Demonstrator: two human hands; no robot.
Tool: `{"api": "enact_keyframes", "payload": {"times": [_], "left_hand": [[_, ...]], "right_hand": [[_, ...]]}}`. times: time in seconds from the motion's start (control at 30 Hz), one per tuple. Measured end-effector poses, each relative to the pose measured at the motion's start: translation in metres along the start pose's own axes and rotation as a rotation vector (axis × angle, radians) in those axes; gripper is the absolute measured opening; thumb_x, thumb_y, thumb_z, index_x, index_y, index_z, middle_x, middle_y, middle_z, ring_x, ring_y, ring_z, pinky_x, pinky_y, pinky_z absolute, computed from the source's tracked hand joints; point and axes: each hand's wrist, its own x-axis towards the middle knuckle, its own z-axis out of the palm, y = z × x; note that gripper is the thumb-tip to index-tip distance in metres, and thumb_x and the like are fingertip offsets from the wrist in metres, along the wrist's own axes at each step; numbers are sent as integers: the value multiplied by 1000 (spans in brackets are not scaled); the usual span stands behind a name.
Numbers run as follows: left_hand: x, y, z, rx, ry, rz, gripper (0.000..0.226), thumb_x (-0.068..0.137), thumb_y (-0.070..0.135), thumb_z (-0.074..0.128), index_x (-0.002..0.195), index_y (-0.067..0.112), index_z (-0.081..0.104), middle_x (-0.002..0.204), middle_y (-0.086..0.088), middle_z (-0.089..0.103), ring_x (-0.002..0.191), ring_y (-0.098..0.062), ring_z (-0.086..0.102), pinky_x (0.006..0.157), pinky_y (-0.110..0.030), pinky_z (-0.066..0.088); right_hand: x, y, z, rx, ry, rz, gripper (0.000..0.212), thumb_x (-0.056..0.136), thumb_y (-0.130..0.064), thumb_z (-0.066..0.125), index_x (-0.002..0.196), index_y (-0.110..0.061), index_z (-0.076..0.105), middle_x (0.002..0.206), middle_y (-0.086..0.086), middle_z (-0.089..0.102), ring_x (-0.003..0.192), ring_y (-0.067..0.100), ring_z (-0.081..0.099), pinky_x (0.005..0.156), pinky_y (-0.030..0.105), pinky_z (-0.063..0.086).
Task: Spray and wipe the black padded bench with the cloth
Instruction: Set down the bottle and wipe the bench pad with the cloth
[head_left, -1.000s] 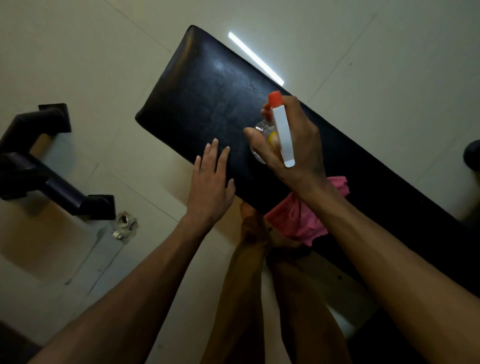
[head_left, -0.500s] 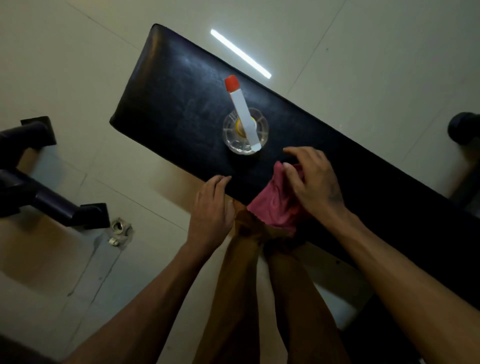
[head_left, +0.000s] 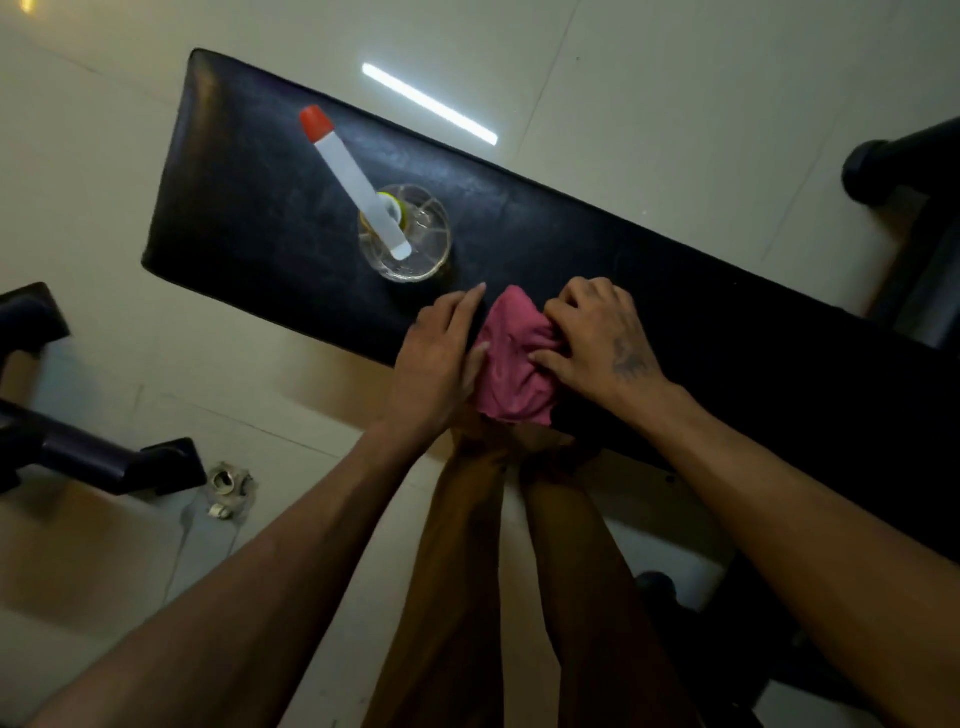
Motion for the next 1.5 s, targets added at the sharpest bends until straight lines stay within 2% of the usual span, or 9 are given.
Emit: {"api": "enact_keyframes", "payload": {"times": [0.1, 0.23, 0.37, 0.5, 0.83, 1.03, 1.17, 1.27, 1.5], "left_hand": [[22, 10, -1, 13, -50, 86, 70, 95, 21, 65, 157, 18, 32, 147, -14, 45, 126, -30, 48, 105, -40, 43], [43, 23, 0, 21, -182, 141, 69, 95, 25, 66, 155, 12, 35, 136, -16, 56, 121, -35, 53, 105, -48, 43], [49, 36, -4, -73, -239, 107, 63, 96, 24, 67, 152, 13, 41, 133, -14, 61, 119, -33, 54, 103, -42, 43], [50, 45, 0, -27, -272, 182, 26, 98, 28, 64, 119, 14, 68, 103, -5, 58, 101, -26, 56, 81, -30, 37], [84, 108, 18, -171, -304, 254, 26, 100, 39, 59, 107, 14, 61, 115, -5, 55, 101, -15, 54, 89, -32, 49], [119, 124, 39, -218, 28, 59, 44, 101, 33, 53, 138, 11, 52, 139, -9, 53, 127, -22, 52, 110, -37, 42], [114, 91, 51, 60, 31, 32, 58, 103, 41, 40, 154, 12, 35, 163, -12, 29, 152, -27, 24, 125, -43, 18], [105, 57, 64, 267, 46, 160, 63, 106, 39, 38, 161, 14, 20, 169, -11, 14, 157, -26, 9, 128, -44, 4], [104, 43, 82, 364, 197, 233, 67, 101, 34, 46, 161, 13, 22, 168, -13, 18, 157, -25, 13, 128, -47, 10]], "right_hand": [[-10, 5, 2, 42, -34, 15, 44, 83, -53, 68, 110, -19, 58, 112, 4, 58, 114, 26, 50, 104, 42, 33], [-23, 11, 1, 190, -26, 35, 35, 86, -47, 69, 99, -25, 46, 85, -8, 53, 88, 20, 56, 106, 41, 34], [-37, 21, -5, 430, -75, 88, 37, 87, -45, 70, 114, -28, 51, 90, -8, 58, 77, 14, 56, 72, 30, 44], [-54, 31, -7, 592, -80, 165, 25, 87, -40, 72, 106, -32, 57, 90, -11, 63, 77, 5, 60, 61, 21, 41], [-75, 111, -41, 935, -165, 360, 18, 85, -27, 78, 97, -25, 65, 93, 0, 71, 85, 16, 70, 77, 40, 58], [-67, 132, -40, 530, 416, 669, 52, 87, -32, 68, 136, -22, 53, 137, 7, 53, 127, 23, 47, 108, 36, 40], [-49, 110, -11, 276, 299, 483, 74, 92, -54, 56, 155, -26, 30, 161, 12, 29, 150, 31, 21, 123, 53, 16], [-25, 96, 29, 87, 150, 359, 84, 91, -71, 38, 160, -33, 7, 168, 13, 3, 154, 32, 0, 120, 64, -2], [-17, 106, 63, -15, 279, 327, 65, 101, -57, 24, 159, -33, 11, 168, 8, 7, 155, 30, 6, 121, 62, 1]]}}
